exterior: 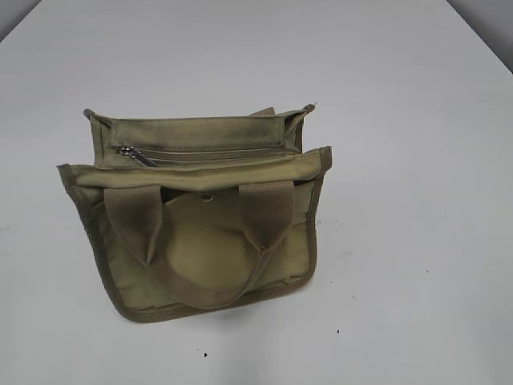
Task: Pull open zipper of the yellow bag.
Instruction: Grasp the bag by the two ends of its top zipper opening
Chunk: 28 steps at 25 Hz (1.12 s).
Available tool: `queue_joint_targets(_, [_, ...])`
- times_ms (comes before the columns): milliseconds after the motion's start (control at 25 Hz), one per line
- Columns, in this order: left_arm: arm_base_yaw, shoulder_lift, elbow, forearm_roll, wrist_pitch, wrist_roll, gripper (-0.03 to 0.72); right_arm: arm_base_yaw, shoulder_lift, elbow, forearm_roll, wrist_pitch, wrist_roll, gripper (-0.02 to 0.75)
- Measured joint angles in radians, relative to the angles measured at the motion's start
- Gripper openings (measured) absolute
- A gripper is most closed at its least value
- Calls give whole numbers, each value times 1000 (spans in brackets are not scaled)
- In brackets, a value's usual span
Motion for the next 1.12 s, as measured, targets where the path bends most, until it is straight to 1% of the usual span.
queue_joint_targets(320, [0, 0, 0, 0, 0, 0, 439, 0, 3, 0, 0, -2, -1, 403])
queue_joint_targets(440, [0, 0, 0, 0, 0, 0, 439, 0, 84, -8, 0, -15, -38, 403])
queue_joint_targets(520, [0, 10, 0, 0, 0, 0, 439, 0, 163, -17, 1, -57, -86, 403])
queue_joint_targets(600, [0, 43, -3, -43, -11, 0, 439, 5, 239, -18, 18, -136, -115, 411])
queue_joint_targets(720, [0, 125, -33, -146, -84, 0, 439, 31, 361, -18, 41, -293, -128, 468])
queue_joint_targets(800, [0, 200, -50, -215, -151, 0, 439, 53, 450, -30, 41, -354, -136, 506])
queue_joint_targets(880, [0, 287, -56, -317, -210, 12, 439, 91, 544, -62, 39, -385, -158, 524])
queue_joint_targets(960, [0, 405, -58, -475, -233, 122, 439, 137, 651, -106, 39, -401, -192, 530])
queue_joint_targets(1080, [0, 605, -59, -811, -232, 375, 439, 212, 812, -195, 39, -409, -216, 533])
queue_joint_targets(1120, [0, 679, -60, -897, -232, 439, 439, 237, 884, -229, 39, -412, -224, 533])
